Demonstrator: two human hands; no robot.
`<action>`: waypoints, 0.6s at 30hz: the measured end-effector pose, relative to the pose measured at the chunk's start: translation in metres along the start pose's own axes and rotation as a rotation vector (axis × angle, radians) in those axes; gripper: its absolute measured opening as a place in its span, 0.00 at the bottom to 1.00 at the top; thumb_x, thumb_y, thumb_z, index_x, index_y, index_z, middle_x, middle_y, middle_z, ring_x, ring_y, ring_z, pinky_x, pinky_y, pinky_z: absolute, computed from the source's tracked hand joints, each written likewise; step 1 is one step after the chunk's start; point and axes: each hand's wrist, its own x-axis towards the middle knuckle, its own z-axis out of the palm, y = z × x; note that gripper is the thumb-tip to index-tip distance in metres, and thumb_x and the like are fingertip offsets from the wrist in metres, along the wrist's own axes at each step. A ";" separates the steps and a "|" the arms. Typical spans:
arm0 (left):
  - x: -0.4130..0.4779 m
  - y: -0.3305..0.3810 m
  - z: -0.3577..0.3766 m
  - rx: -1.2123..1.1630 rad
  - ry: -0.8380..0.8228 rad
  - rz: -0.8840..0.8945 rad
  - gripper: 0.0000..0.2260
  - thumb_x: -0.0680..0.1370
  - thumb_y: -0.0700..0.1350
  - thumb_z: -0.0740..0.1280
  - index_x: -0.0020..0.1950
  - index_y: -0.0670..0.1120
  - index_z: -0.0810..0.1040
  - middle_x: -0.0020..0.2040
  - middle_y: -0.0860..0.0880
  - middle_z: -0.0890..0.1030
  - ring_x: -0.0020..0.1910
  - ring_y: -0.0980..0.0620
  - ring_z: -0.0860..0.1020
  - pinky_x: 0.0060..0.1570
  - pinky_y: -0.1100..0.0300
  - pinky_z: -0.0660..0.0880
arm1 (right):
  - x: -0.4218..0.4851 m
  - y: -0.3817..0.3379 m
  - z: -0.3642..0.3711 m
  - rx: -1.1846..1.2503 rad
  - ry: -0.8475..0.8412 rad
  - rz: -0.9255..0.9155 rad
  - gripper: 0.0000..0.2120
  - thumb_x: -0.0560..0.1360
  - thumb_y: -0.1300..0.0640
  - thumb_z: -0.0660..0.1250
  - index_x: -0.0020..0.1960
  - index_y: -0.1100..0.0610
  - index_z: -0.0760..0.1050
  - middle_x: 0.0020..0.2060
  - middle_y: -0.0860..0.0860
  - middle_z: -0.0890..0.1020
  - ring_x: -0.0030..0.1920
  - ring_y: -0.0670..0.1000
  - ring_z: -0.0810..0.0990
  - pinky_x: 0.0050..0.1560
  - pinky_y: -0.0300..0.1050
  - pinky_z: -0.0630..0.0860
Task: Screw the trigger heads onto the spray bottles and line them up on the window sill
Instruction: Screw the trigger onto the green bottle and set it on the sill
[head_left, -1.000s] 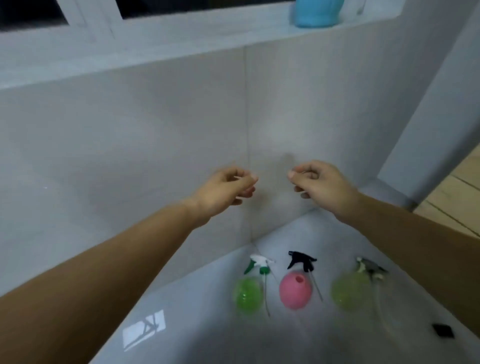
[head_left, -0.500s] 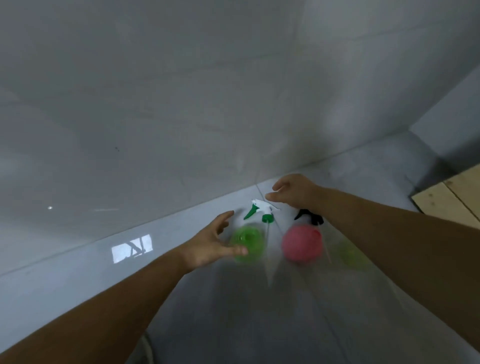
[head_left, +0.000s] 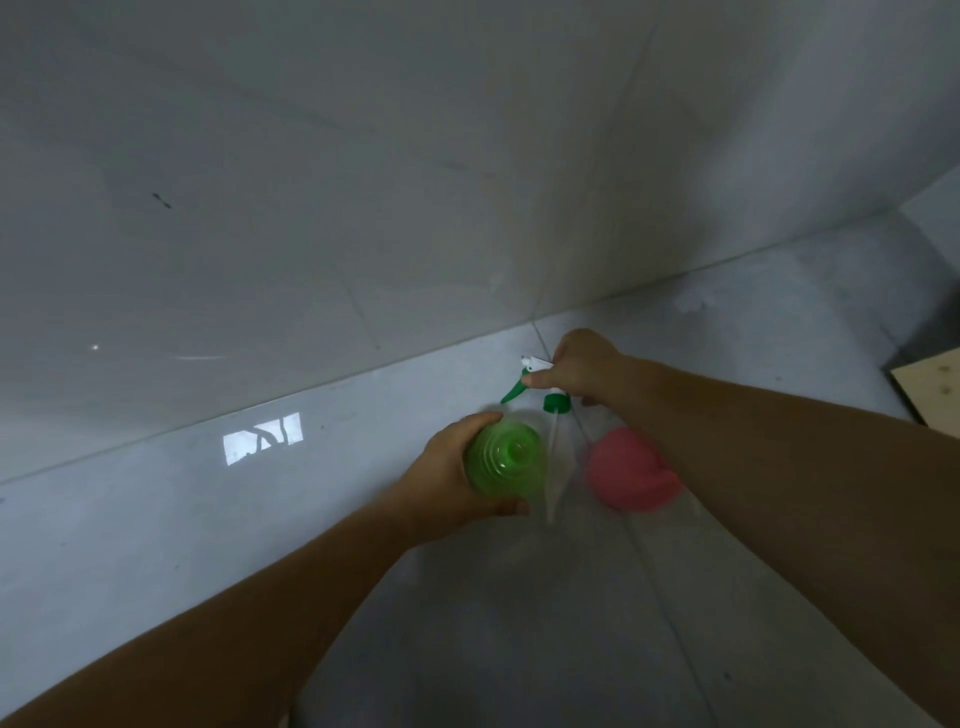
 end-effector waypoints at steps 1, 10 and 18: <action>0.001 -0.002 0.001 -0.003 0.015 0.008 0.46 0.61 0.48 0.87 0.76 0.50 0.71 0.71 0.51 0.77 0.69 0.52 0.76 0.72 0.53 0.73 | 0.001 0.001 0.001 0.014 0.004 0.016 0.27 0.64 0.43 0.78 0.46 0.66 0.78 0.31 0.55 0.76 0.31 0.52 0.77 0.31 0.47 0.78; 0.003 -0.005 0.005 -0.037 0.049 0.012 0.44 0.62 0.48 0.87 0.76 0.49 0.72 0.69 0.51 0.79 0.67 0.53 0.78 0.69 0.55 0.75 | 0.002 0.006 -0.002 0.291 -0.086 -0.024 0.21 0.68 0.53 0.78 0.51 0.70 0.81 0.41 0.61 0.83 0.41 0.56 0.83 0.46 0.50 0.82; -0.015 0.037 -0.019 -0.090 0.015 0.005 0.34 0.66 0.48 0.85 0.70 0.53 0.75 0.62 0.54 0.81 0.60 0.60 0.80 0.59 0.65 0.76 | -0.055 -0.004 -0.067 0.597 0.013 -0.183 0.10 0.68 0.62 0.78 0.46 0.61 0.80 0.36 0.53 0.79 0.35 0.49 0.81 0.40 0.46 0.83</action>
